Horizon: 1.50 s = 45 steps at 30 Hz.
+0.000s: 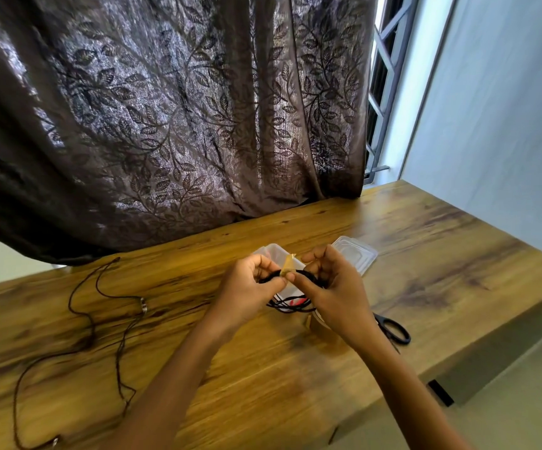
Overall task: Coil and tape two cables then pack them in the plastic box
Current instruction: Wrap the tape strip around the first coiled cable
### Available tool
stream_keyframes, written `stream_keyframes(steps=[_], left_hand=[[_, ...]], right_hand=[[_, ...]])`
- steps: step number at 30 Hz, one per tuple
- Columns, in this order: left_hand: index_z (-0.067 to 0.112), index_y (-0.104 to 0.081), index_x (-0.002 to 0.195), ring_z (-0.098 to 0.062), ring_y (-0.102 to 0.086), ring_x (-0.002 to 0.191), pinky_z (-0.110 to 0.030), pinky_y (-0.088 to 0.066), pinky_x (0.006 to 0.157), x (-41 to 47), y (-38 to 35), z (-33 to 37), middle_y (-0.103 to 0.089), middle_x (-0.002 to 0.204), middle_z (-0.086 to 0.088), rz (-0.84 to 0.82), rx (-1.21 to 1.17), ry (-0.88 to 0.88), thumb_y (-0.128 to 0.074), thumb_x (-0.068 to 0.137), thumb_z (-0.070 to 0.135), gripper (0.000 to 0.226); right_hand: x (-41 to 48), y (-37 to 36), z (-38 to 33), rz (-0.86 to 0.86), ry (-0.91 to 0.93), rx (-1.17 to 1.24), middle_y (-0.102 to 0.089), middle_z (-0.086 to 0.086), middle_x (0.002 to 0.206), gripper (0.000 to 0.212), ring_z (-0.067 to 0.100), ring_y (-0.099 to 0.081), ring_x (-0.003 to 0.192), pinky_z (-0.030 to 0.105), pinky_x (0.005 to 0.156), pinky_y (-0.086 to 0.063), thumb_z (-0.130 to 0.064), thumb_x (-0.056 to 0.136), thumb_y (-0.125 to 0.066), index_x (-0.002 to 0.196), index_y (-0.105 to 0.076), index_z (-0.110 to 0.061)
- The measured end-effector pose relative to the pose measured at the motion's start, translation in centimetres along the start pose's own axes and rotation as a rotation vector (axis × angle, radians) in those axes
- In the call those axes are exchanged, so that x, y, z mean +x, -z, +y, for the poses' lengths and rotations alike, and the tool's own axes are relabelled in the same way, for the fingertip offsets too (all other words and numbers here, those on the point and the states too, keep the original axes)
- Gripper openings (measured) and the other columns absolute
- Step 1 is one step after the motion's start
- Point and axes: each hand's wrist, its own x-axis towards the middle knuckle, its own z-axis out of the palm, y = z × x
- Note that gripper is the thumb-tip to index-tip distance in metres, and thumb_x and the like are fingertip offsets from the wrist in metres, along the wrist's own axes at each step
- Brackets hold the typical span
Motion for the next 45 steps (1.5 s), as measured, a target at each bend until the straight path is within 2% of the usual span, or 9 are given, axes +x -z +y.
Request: stream_keyframes(steps=[2,5,9,13,21,28,34,41,45], left_hand=[[0.015,-0.057,0.082,-0.008,-0.053,0.067,-0.012,-0.04,0.054,0.03,0.18,0.02,-0.06,0.073,-0.001,-0.062,-0.107,0.075,-0.067,0.082,0.009,0.011],[0.014,-0.058,0.085,-0.013,-0.056,0.076,-0.023,-0.043,0.066,-0.08,0.52,-0.08,-0.063,0.081,-0.006,-0.125,-0.224,0.164,-0.066,0.082,0.007,0.011],[0.012,-0.058,0.086,-0.017,-0.059,0.08,-0.031,-0.046,0.074,-0.21,0.7,-0.15,-0.065,0.085,-0.01,-0.144,-0.333,0.212,-0.068,0.08,0.006,0.012],[0.009,-0.058,0.085,-0.014,-0.06,0.073,-0.026,-0.047,0.068,-0.28,0.58,0.0,-0.067,0.079,-0.007,-0.132,-0.423,0.244,-0.065,0.08,0.002,0.011],[0.009,-0.058,0.084,-0.015,-0.06,0.07,-0.027,-0.047,0.067,-0.25,0.24,-0.13,-0.066,0.079,-0.008,-0.079,-0.471,0.261,-0.065,0.079,-0.001,0.013],[0.011,-0.061,0.084,-0.012,-0.063,0.069,-0.027,-0.051,0.068,-0.37,-0.06,-0.29,-0.07,0.075,-0.003,-0.03,-0.577,0.248,-0.065,0.078,-0.002,0.015],[0.01,-0.064,0.092,-0.008,-0.067,0.073,-0.022,-0.053,0.068,-0.41,-0.22,-0.25,-0.072,0.092,-0.006,-0.013,-0.6,0.241,-0.065,0.078,-0.001,0.017],[0.018,-0.074,0.088,-0.018,-0.064,0.102,-0.028,-0.05,0.087,-0.49,-0.05,-0.65,-0.07,0.109,-0.002,-0.05,-0.383,0.15,-0.069,0.078,0.007,0.015],[0.017,-0.073,0.086,-0.017,-0.064,0.1,-0.027,-0.05,0.084,-0.55,-0.15,-0.62,-0.07,0.108,-0.005,0.003,-0.339,0.143,-0.07,0.078,0.01,0.011]], right_hand=[[-0.05,0.18,0.06,-0.022,-0.002,-0.001,-0.057,0.002,0.063,0.029,0.024,-0.055,0.059,0.045,0.058,-0.048,-0.021,0.074,-0.075,0.094,-0.054,-0.019],[-0.21,0.39,-0.03,-0.059,-0.007,0.004,-0.056,0.004,0.064,0.033,0.018,-0.052,0.058,0.039,0.055,-0.044,-0.019,0.077,-0.072,0.101,-0.049,-0.017],[-0.36,0.32,-0.36,-0.05,-0.04,0.075,-0.061,0.021,0.072,0.042,0.042,-0.059,0.069,0.055,0.064,-0.051,-0.027,0.072,-0.072,0.104,-0.045,-0.025],[-0.48,0.23,-0.27,-0.004,-0.086,0.129,-0.063,0.019,0.072,0.057,0.044,-0.06,0.075,0.058,0.069,-0.052,-0.04,0.059,-0.072,0.108,-0.045,-0.026],[-0.48,0.26,-0.19,0.006,-0.11,0.165,-0.07,0.01,0.076,0.047,0.035,-0.066,0.078,0.053,0.074,-0.054,-0.018,0.07,-0.075,0.107,-0.047,-0.024],[-0.63,0.59,-0.7,-0.01,-0.142,0.412,-0.071,0.001,0.072,0.045,0.01,-0.066,0.065,0.02,0.059,-0.053,0.005,0.075,-0.067,0.114,-0.046,-0.004],[-0.71,0.42,-0.82,-0.034,-0.171,0.449,-0.072,0.001,0.083,0.041,0.017,-0.066,0.079,0.037,0.074,-0.052,-0.002,0.077,-0.066,0.114,-0.048,-0.007],[-0.86,0.42,-0.87,-0.015,-0.17,0.431,-0.072,0.002,0.082,0.039,0.026,-0.064,0.081,0.05,0.08,-0.051,-0.001,0.078,-0.065,0.113,-0.05,-0.008],[-0.75,0.29,-0.41,0.028,-0.092,0.307,-0.071,0.002,0.083,0.028,0.031,-0.064,0.077,0.055,0.075,-0.05,-0.005,0.079,-0.069,0.102,-0.055,-0.012]])
